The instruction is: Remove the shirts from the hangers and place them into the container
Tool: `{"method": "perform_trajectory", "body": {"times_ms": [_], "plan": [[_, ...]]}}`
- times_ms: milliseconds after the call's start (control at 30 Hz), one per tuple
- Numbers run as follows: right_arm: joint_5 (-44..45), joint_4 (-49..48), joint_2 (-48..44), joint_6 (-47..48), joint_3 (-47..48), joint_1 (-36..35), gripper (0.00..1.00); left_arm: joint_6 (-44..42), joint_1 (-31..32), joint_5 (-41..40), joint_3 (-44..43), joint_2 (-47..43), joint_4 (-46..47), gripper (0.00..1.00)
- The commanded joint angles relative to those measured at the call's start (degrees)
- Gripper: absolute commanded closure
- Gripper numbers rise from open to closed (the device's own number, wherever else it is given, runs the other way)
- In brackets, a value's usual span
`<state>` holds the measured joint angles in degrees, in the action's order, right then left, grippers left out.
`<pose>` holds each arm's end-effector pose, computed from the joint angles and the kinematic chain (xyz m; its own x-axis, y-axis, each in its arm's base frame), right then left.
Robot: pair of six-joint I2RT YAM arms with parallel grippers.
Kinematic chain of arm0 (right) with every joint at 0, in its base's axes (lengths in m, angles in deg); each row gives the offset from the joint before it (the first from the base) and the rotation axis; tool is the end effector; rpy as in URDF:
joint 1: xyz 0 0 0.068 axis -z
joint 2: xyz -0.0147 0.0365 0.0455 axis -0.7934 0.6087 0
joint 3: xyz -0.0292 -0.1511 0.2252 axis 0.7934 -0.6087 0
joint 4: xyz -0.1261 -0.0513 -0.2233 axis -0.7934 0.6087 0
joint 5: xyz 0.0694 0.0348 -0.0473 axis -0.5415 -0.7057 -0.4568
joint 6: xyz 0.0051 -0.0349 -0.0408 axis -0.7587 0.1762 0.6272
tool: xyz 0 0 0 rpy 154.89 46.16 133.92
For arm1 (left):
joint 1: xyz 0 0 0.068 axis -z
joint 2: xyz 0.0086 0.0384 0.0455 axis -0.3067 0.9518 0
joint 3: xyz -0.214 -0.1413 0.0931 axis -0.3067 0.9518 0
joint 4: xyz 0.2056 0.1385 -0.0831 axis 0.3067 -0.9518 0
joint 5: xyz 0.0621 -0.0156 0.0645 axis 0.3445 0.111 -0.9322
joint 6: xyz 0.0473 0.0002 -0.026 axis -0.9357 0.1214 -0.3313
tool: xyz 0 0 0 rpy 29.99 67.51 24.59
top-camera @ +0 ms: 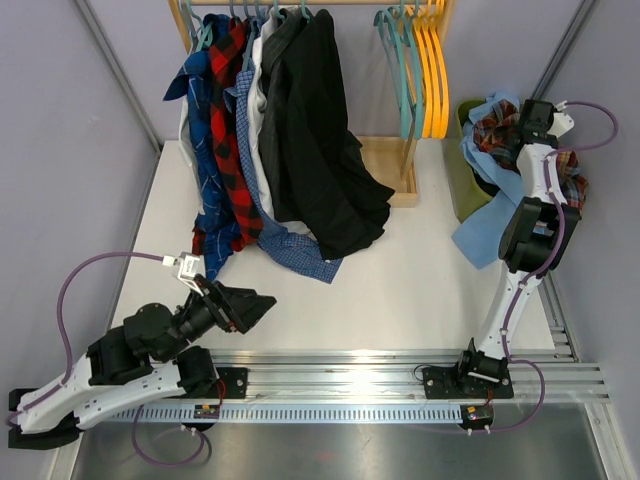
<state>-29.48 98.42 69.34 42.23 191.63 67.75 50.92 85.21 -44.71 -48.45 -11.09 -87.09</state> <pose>0.4971 -0.1455 0.2737 -0.2474 0.6259 -0.7396 0.7173 0.6315 0.2944 0.0343 -0.0492 0.3086 -0.5679 -0.4442 -0.6930 0.4523 0.5350 -0.7136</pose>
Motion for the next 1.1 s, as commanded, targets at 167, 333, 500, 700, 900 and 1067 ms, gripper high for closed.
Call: {"method": "perform_trajectory", "body": {"times_ms": [167,333,500,700,900,1067], "plan": [[-10.15,16.76,-5.89,1.23,4.34,-1.71,0.01,0.31,0.15,1.2,-0.88,-2.0,1.33,0.01],[-5.49,8.97,-17.83,2.82,1.3,-1.71,0.01,-0.83,0.06,0.76,-1.15,-3.5,0.63,0.01],[-7.68,-1.59,-35.99,3.87,-11.42,-1.71,0.01,-2.5,0.06,0.67,-2.46,-2.8,-0.16,0.01],[-20.49,-12.85,-56.33,4.04,-27.0,-3.46,0.01,-3.64,0.06,0.76,-2.91,-3.67,0.1,0.01],[-31.31,-15.67,-72.77,8.09,-37.81,-14.87,0.0,-4.0,0.06,0.84,-2.99,-5.08,0.01,0.01],[-41.25,-12.78,-79.46,8.44,-39.42,-21.74,0.01,-3.91,0.06,0.76,-2.38,-5.52,-0.07,0.01]]}}
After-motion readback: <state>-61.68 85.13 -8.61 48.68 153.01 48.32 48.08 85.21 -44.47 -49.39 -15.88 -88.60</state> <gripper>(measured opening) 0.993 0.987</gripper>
